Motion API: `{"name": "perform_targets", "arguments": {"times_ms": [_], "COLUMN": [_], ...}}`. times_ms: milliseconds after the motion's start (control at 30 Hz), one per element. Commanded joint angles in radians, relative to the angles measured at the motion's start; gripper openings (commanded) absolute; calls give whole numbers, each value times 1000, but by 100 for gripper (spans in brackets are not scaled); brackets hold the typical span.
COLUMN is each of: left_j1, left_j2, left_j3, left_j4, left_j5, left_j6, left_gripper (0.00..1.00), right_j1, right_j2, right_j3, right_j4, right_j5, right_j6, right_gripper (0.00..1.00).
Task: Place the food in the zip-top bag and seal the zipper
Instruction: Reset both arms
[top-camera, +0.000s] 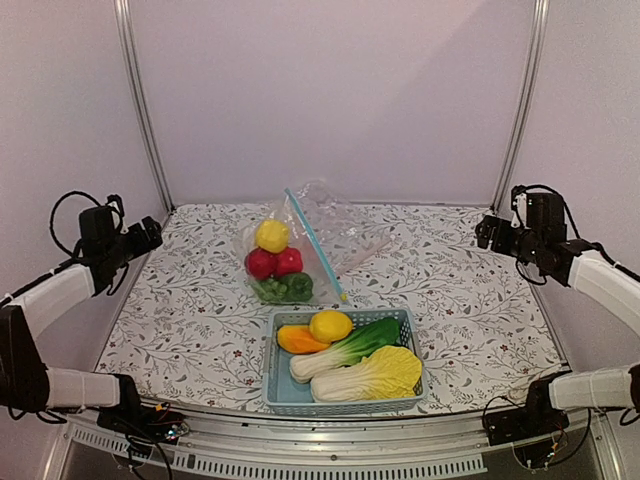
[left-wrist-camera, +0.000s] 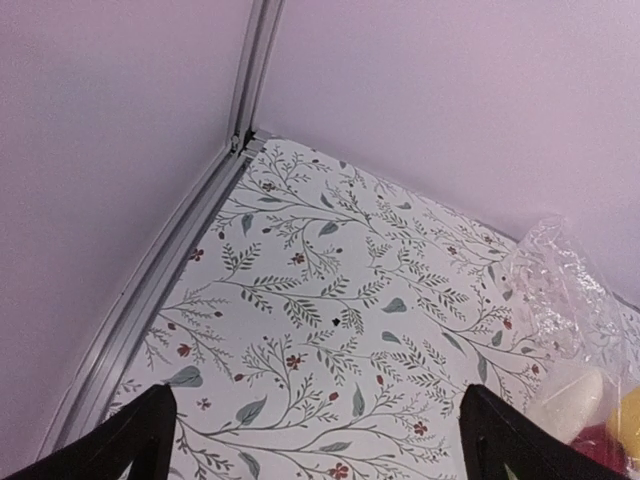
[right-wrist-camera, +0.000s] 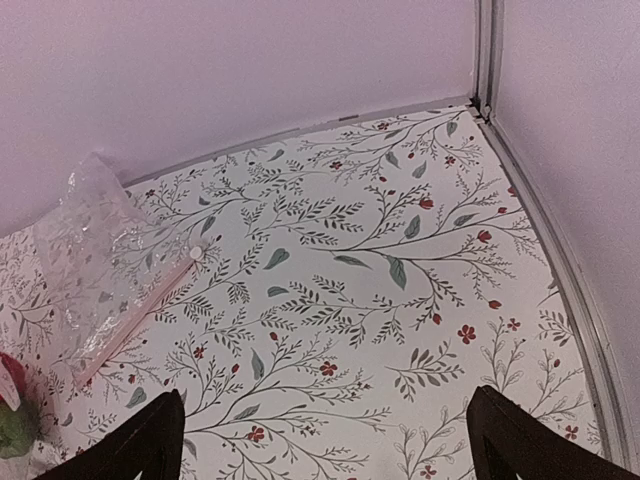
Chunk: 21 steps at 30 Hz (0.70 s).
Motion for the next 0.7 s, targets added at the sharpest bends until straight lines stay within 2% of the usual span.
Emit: {"name": "perform_targets", "arguments": {"times_ms": [0, 200, 400, 500, 667], "left_j1": [21, 21, 21, 21, 21], "left_j2": [-76, -79, 24, 70, 90], "left_j3": [-124, -319, -356, -375, -375], "left_j4": [233, 493, 582, 652, 651], "left_j5": [-144, -177, -136, -116, -115], "left_j6": [23, 109, 141, 120, 110], "left_gripper": [99, 100, 100, 100, 100], "right_j1": [-58, -87, -99, -99, -98], "right_j2": [-102, -202, -132, -74, -40], "right_j3": [-134, -338, -446, -472, -474], "right_j4": [175, 452, 648, 702, 723], "right_j5": [38, 102, 128, 171, 151], "right_j6": [-17, -80, -98, -116, -132], "right_gripper": [99, 99, 99, 99, 99]}}
